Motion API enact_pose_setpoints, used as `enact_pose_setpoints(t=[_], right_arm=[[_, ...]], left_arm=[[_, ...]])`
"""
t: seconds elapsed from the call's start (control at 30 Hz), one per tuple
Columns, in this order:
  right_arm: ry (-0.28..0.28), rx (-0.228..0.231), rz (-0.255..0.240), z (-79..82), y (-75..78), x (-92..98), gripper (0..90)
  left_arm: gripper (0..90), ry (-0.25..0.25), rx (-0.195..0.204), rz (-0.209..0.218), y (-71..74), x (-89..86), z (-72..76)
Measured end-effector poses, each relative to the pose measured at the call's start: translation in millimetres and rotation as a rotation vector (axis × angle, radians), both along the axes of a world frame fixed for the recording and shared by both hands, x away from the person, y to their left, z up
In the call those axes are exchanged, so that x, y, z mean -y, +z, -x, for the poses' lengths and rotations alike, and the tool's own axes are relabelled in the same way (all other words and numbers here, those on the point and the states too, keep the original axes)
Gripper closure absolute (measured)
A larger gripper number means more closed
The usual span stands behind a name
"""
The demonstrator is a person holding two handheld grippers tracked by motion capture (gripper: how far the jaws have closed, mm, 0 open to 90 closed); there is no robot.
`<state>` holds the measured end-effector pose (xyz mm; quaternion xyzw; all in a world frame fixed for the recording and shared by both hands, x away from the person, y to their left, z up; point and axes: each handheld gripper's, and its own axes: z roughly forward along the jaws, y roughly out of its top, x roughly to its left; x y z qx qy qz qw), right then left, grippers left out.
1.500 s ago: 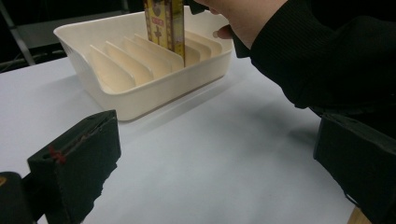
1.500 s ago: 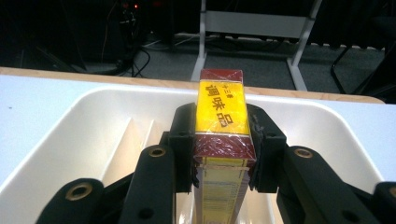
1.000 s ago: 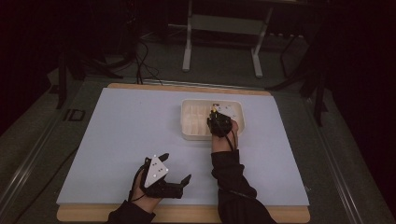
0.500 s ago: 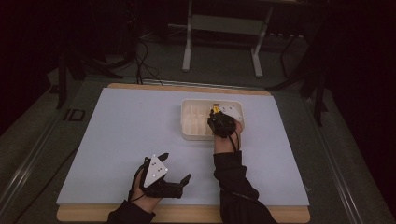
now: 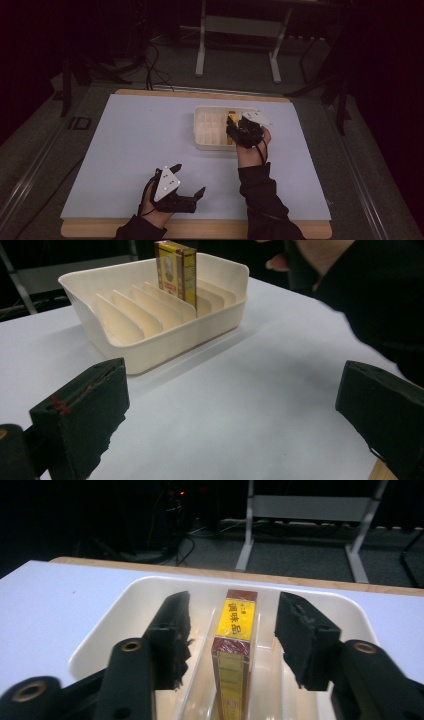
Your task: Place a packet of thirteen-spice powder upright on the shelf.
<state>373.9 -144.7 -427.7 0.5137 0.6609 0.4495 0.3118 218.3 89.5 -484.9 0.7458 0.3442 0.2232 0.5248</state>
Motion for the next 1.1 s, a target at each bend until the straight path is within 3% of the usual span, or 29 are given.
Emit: enact_pose_setpoints(t=[0.07,0.1,0.2,0.33,0.43,0.53,0.73,0.77,0.93,1.1], right_arm=[[0.022,0.012,0.042,4.0,3.0,2.4,43.7],[0.069,-0.015,0.026,5.4,5.4,6.2,33.7],[0.112,-0.047,0.015,4.7,6.7,9.6,26.7],[0.184,-0.086,-0.039,3.1,9.5,18.3,13.5],[0.210,-0.080,-0.075,5.4,12.4,24.9,14.0],[0.250,-0.071,-0.068,8.3,15.0,29.5,14.0],[0.300,-0.065,-0.018,14.9,16.3,34.7,13.7],[0.320,-0.068,0.013,19.6,14.1,38.6,13.8],[0.349,-0.082,0.005,30.9,9.9,51.0,13.9],[0.387,-0.090,0.035,44.8,6.9,61.7,13.8]], left_arm=[[1.4,-0.002,0.001,0.002,0.5,-0.3,0.2],[1.4,-0.001,0.003,0.002,0.8,-0.5,0.3],[1.3,0.000,0.000,0.006,0.9,-0.8,0.0],[1.4,-0.002,-0.001,0.002,0.4,-0.6,0.0],[1.4,-0.005,-0.001,0.001,0.1,-0.6,0.0],[1.3,-0.005,-0.005,0.003,-0.2,-1.0,-0.3],[1.3,-0.014,0.000,0.007,1.2,-1.4,0.7],[1.3,-0.016,-0.001,0.008,1.4,-1.5,0.6],[1.3,-0.020,-0.003,0.007,1.4,-0.6,0.7],[1.3,-0.022,-0.004,0.011,1.6,-1.0,0.7]])
